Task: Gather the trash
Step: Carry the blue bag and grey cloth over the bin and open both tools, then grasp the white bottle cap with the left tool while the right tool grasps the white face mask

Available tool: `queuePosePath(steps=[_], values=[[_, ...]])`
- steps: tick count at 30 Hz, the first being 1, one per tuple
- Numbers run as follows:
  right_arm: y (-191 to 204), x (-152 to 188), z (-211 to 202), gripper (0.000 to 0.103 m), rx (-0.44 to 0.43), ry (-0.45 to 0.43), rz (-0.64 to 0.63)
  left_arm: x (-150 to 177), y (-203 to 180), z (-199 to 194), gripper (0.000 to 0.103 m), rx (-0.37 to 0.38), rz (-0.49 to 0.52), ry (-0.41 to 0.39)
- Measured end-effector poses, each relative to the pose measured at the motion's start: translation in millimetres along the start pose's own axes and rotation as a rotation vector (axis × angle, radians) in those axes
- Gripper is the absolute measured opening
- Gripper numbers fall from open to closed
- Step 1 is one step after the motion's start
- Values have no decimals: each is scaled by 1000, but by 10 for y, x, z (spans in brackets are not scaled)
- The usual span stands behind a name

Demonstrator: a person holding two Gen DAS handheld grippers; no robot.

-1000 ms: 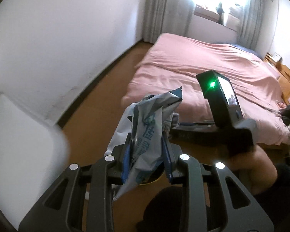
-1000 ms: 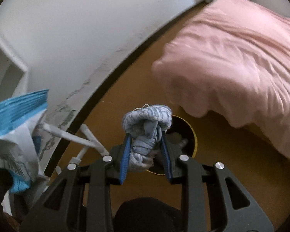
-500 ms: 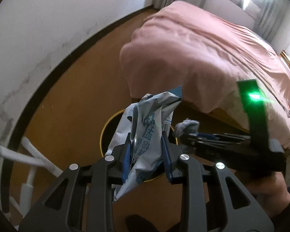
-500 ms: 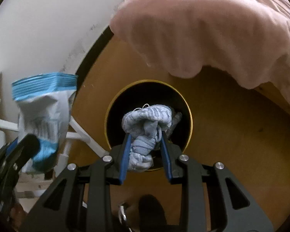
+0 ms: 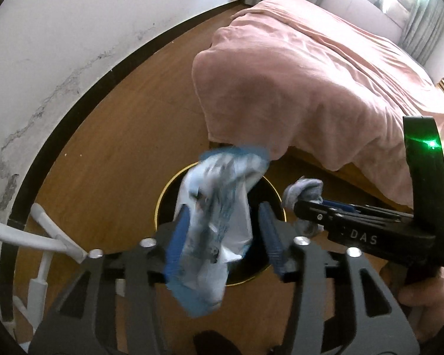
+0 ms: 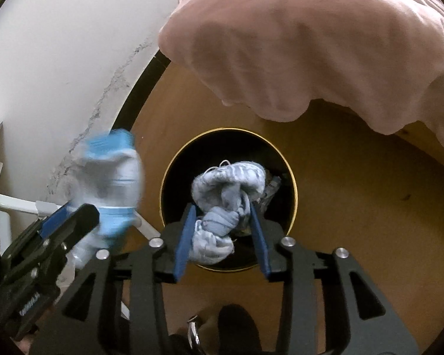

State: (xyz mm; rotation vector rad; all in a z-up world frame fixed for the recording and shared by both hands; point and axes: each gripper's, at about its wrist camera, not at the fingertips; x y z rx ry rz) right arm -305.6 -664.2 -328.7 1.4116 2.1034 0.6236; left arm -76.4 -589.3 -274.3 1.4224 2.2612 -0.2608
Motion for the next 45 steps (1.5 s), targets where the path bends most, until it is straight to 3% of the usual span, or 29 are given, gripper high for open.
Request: queuePosePath(steps=[2, 8, 11, 14, 16, 19, 23, 26, 29, 32, 37, 40, 45], values=[[-29, -37, 7, 48, -5, 1, 4, -12, 12, 0, 55, -4, 0, -4], [4, -32, -14, 55, 1, -5, 5, 2, 49, -71, 57, 8, -2, 1], [-31, -20, -73, 65, -2, -24, 35, 22, 22, -216, 66, 7, 15, -15], [-71, -59, -148, 65, 0, -16, 57, 70, -31, -476, 79, -11, 20, -35], [-13, -98, -259, 65, 67, 17, 19, 102, -88, -748, 83, -1, 47, -55], [171, -177, -655, 66, 100, -30, -13, 106, -147, -1244, 88, -3, 92, -121], [847, -236, -1157, 72, 105, -117, -156, 136, 9, -2044, 92, -14, 72, -218], [1583, -172, -1363, 74, 49, -161, -303, 234, 423, -2580, 93, -27, 1, -260], [2392, 50, -1405, 76, -30, -163, -467, 409, 1048, -2994, 93, -114, -91, -299], [3104, 355, -1292, 76, -128, -118, -598, 721, 1898, -3276, 93, -255, -206, -292], [4170, 921, -890, 77, -240, 1, -814, 1382, 3163, -3462, 93, -494, -400, -226], [4728, 1225, -595, 78, -285, 77, -924, 1808, 3864, -3543, 93, -568, -548, -173], [5504, 1533, -72, 78, -288, 177, -1057, 2218, 4615, -3535, 93, -630, -670, -119]])
Point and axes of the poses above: each gripper's, at about its wrist camera, not at the fingertips, and z roughly the way its jaws point, y to its left, x to its underside, and after that the axes turned 15 degrees about -x, right-handed
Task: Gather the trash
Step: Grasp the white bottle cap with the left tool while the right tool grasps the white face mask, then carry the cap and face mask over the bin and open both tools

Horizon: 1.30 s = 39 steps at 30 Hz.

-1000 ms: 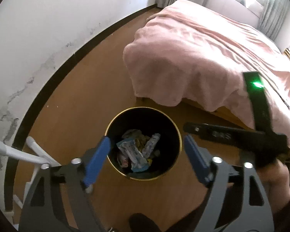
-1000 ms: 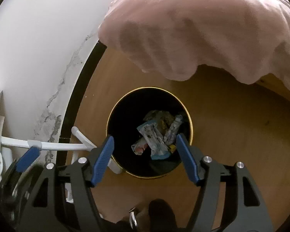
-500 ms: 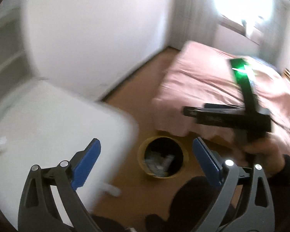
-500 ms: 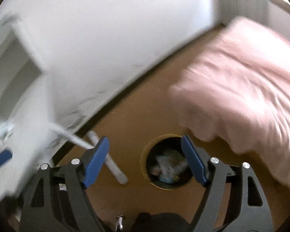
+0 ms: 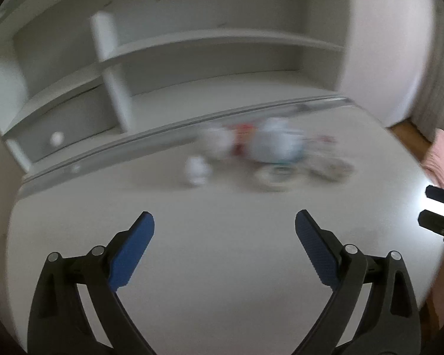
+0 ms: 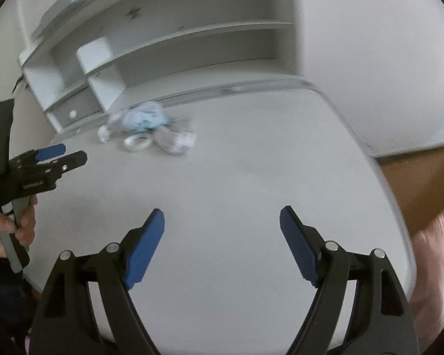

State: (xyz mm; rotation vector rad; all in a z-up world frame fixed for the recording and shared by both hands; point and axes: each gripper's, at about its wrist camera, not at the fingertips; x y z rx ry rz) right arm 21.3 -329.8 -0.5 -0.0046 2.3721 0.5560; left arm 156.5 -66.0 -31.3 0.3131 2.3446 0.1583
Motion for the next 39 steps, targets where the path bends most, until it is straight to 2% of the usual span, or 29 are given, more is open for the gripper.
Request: queuePosePath(steps=[2, 4, 7, 11, 15, 19, 20, 21, 22, 23, 24, 32, 35, 39], values=[[73, -141, 286, 78, -13, 40, -20, -36, 125, 159, 93, 21, -3, 19], [84, -285, 546, 78, -2, 77, -32, -81, 151, 335, 93, 0, -7, 50], [110, -370, 835, 78, 12, 116, -65, -139, 162, 481, 93, 1, 25, 40], [111, -557, 1140, 78, 24, 138, -69, -222, 197, 723, 93, 3, 21, 67], [94, -643, 1229, 75, 38, 136, -89, -306, 185, 900, 93, -23, 39, 70], [112, -693, 1271, 60, 57, 126, -113, -329, 184, 946, 89, -7, 28, 73], [134, -715, 1291, 55, 56, 122, -117, -331, 164, 922, 80, -9, 38, 68], [136, -715, 1289, 53, 54, 119, -118, -330, 152, 910, 73, 0, 45, 61], [142, -710, 1283, 43, 52, 115, -119, -324, 141, 898, 67, 5, 48, 55], [145, -710, 1279, 30, 48, 110, -117, -324, 121, 876, 45, 5, 56, 46], [137, -709, 1259, 29, 40, 106, -113, -323, 94, 843, 28, 3, 71, 36], [129, -582, 913, 26, 33, 71, -93, -238, -56, 575, 28, -16, 91, 47], [19, -523, 659, 26, 22, 43, -47, -214, -154, 375, 28, -5, 96, 30], [-162, -389, 247, 26, 69, 2, -19, -214, -469, -5, 28, 48, 133, -23]])
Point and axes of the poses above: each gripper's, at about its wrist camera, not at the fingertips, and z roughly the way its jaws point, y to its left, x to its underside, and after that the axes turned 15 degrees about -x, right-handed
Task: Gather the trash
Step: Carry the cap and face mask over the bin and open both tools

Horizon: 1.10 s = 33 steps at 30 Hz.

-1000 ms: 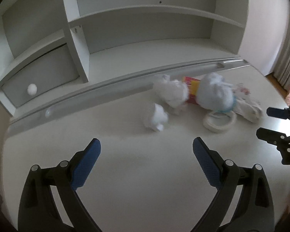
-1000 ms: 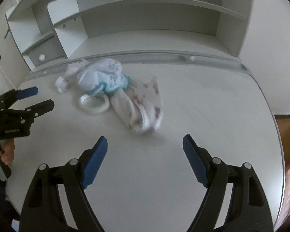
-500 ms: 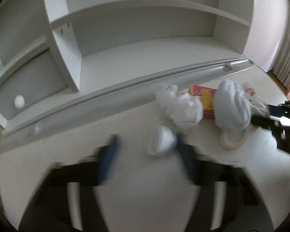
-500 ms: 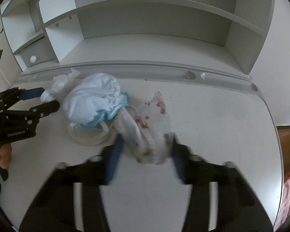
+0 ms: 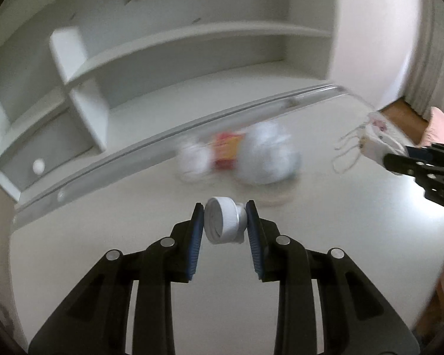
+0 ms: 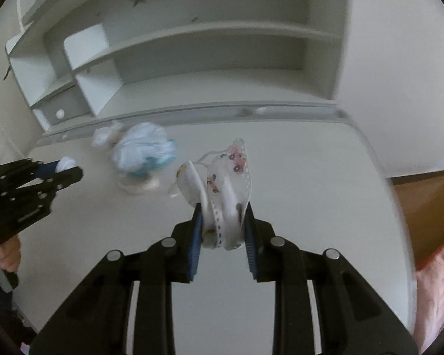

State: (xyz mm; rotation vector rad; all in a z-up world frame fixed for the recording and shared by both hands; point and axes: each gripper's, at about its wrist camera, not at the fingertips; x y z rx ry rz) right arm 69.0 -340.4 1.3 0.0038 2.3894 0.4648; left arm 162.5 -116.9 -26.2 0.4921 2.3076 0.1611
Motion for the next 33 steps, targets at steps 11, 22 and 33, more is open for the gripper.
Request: queuePosePath(steps=[11, 22, 33], values=[[-1056, 851, -1298, 26, 159, -117, 226, -120, -1853, -741, 28, 264, 211, -117], [-2029, 2247, -2385, 26, 332, -207, 532, 178, -3809, -1414, 28, 543, 476, -182], [-2642, 3490, -2416, 26, 382, -202, 800, 756, -5057, -1374, 28, 671, 666, -148]])
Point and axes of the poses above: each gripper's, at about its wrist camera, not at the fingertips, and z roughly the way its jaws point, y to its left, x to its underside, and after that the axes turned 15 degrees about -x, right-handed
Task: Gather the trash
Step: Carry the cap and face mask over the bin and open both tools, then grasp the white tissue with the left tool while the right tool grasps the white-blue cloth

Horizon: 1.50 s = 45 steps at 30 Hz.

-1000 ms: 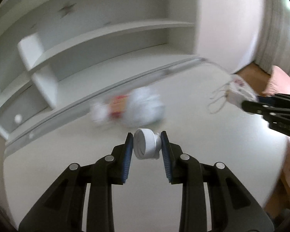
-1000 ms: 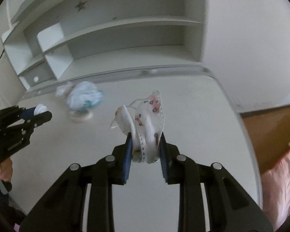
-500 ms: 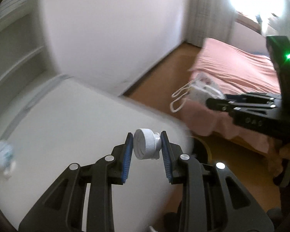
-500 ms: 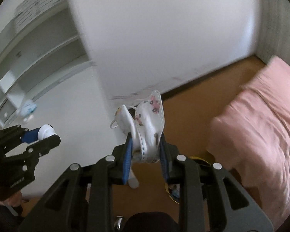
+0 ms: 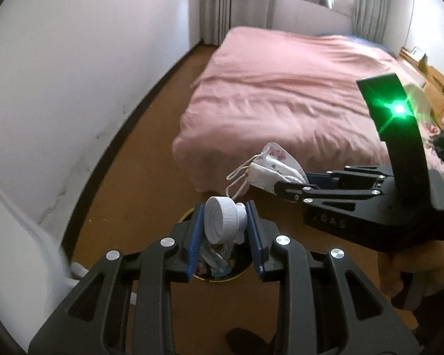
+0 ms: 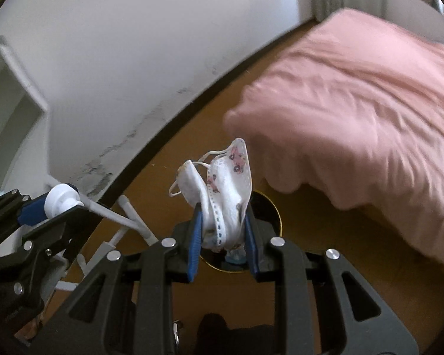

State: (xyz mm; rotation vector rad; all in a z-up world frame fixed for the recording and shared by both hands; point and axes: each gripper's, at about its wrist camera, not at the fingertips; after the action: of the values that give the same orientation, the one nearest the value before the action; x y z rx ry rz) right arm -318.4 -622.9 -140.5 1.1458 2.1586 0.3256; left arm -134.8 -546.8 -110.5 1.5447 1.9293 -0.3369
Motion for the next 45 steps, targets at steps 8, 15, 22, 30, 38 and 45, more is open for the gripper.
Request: queuePosePath(steps=[8, 15, 22, 30, 38, 45], values=[[-607, 398, 884, 26, 30, 104, 129, 526, -95, 1074, 28, -9, -40, 161], [-912, 609, 1396, 26, 33, 161, 189, 804, -10, 1727, 28, 19, -94, 240], [-940, 562, 1638, 26, -21, 148, 215, 873, -22, 1989, 28, 35, -79, 267], [-1050, 464, 1746, 28, -54, 155, 274, 861, 24, 2022, 59, 34, -88, 248], [-1036, 414, 1714, 57, -55, 123, 277, 847, 36, 1805, 64, 26, -71, 234], [-889, 260, 1220, 57, -9, 95, 230, 664, -94, 984, 79, 44, -53, 164]])
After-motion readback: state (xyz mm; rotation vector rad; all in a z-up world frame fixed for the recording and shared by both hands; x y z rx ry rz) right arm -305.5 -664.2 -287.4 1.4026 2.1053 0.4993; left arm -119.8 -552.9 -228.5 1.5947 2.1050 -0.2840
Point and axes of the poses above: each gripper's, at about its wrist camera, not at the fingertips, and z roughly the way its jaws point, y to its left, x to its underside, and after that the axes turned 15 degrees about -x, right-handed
